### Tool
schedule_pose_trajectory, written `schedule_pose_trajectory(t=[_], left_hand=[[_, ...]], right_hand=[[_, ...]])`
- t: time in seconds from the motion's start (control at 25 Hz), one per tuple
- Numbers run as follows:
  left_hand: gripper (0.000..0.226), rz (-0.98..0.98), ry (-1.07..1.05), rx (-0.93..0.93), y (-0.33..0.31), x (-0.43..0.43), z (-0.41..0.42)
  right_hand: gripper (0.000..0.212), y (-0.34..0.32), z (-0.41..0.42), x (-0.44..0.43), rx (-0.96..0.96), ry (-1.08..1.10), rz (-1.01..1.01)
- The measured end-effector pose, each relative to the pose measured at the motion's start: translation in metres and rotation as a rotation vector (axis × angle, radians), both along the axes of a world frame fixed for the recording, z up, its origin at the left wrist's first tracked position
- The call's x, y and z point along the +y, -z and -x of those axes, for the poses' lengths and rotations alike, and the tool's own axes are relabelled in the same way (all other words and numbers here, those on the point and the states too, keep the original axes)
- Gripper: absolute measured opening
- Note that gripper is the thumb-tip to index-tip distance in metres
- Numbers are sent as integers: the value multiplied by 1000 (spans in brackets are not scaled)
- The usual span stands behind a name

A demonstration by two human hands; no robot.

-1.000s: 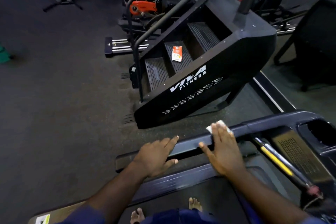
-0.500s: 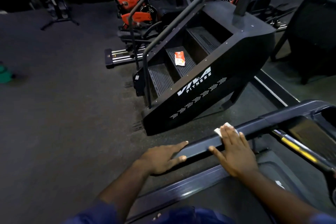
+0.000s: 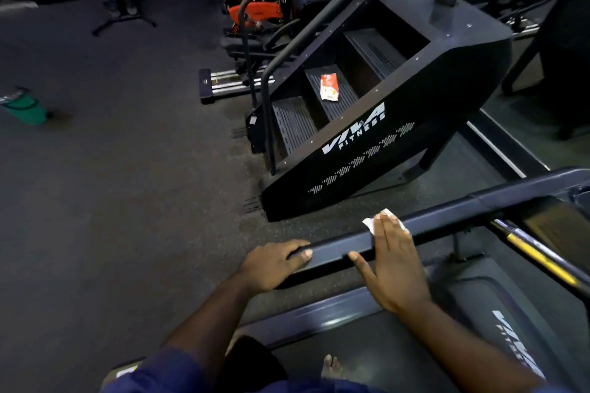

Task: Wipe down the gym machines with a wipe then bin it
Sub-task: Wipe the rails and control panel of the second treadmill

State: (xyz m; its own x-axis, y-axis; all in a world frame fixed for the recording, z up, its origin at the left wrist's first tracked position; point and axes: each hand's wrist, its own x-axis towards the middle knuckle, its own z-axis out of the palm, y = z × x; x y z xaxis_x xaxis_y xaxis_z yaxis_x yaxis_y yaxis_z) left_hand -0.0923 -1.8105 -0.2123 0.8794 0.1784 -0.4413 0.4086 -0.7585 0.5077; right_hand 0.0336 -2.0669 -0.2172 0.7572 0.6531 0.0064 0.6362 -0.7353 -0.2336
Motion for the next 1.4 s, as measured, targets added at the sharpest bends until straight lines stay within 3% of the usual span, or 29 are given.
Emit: schedule_pose_trajectory(t=[0.08, 0.16, 0.24, 0.32, 0.36, 0.48, 0.6, 0.72, 0.92, 1.12, 1.24, 1.32, 1.4], left_hand=[[59, 93, -52, 6, 8, 5, -3], [52, 390, -268, -85, 13, 10, 0], [39, 713, -490, -99, 14, 18, 4], [39, 831, -544, -97, 7, 22, 12], [40, 878, -552, -107, 7, 25, 17], [44, 1030, -576, -106, 10, 32, 31], [54, 1170, -563, -62, 19, 48, 39], [51, 1228, -517, 0, 16, 64, 38], [43, 1245, -456, 29, 6, 75, 33], [52, 1192, -417, 28, 5, 72, 24], [49, 1171, -416, 50, 9, 70, 22], [62, 1174, -435, 89, 11, 73, 21], [77, 1178, -467, 111, 14, 77, 17]], right_hand=[[104, 1, 38, 16, 59, -136, 64], [105, 0, 43, 14, 37, -224, 109], [104, -1, 28, 15, 4, -92, 86], [105, -6, 34, 22, 67, 149, 57], [106, -7, 51, 35, 101, 130, 44], [107, -15, 115, 79, 176, -201, 114], [99, -16, 114, 88, 90, -165, 153], [98, -23, 121, 94, 76, 146, 187], [100, -33, 175, 132, 133, -154, 232], [96, -34, 149, 115, 126, 196, 247], [103, -42, 161, 143, 212, -73, 269], [103, -51, 159, 151, 229, -239, 286], [97, -56, 122, 146, 197, -239, 329]])
